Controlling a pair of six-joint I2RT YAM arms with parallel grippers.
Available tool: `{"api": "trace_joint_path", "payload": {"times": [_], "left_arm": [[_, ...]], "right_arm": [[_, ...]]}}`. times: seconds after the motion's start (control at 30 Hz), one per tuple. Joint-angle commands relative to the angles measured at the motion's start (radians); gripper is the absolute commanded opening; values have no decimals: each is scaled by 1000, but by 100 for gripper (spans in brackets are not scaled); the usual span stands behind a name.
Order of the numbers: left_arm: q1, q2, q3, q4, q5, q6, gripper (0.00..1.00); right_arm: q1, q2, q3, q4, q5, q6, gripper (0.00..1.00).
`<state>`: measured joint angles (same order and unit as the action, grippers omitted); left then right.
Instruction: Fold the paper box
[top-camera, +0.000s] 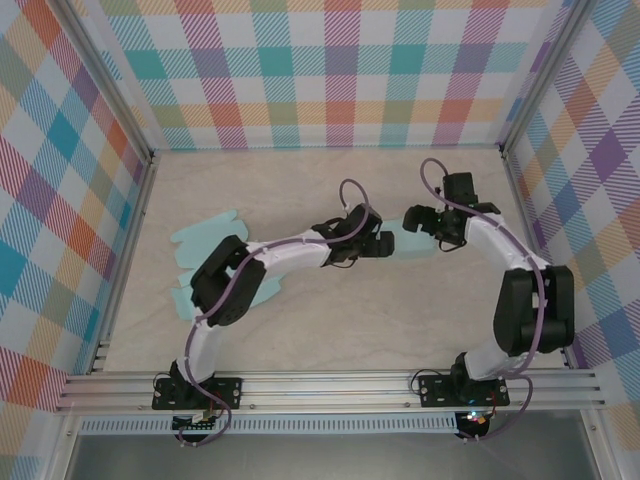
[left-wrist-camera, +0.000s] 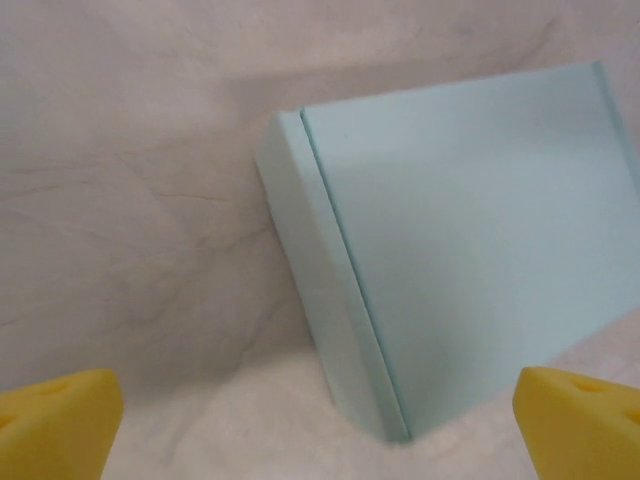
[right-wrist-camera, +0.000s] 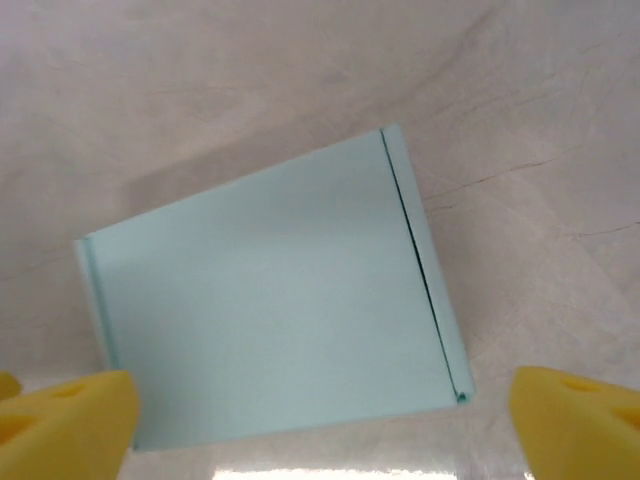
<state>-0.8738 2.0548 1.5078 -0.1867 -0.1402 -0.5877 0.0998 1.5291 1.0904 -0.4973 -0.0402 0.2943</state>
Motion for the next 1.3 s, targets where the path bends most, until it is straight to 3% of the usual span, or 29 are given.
{"api": "trace_joint_path", "payload": {"times": [0.0,0.17,0.33,0.7,0.83,1.07,1.27], "left_arm": [[2,-214,-75,-17,-121,53,100],[5,-458,-242,-62,-335,41,100],[7,-723,-434,-168,-554,-19,100],[15,-1321,-787,-483,-881,-272,100],[13,-1535,-876,-618,-955,-373,100],[14,-1884,-978,-678,-981,-396,100],[15,-2009,-1015,-691,-991,-395,100]], "right_arm": [[20,-89,9,-64,-70,9,100],[153,-176,-18,-66,-54,56,100],[362,-174,-17,-36,16,127,100],[723,112,100,151,48,201,100],[781,257,188,174,1,195,99],[804,430,276,244,-79,215,86],[805,560,375,260,-131,204,76]]}}
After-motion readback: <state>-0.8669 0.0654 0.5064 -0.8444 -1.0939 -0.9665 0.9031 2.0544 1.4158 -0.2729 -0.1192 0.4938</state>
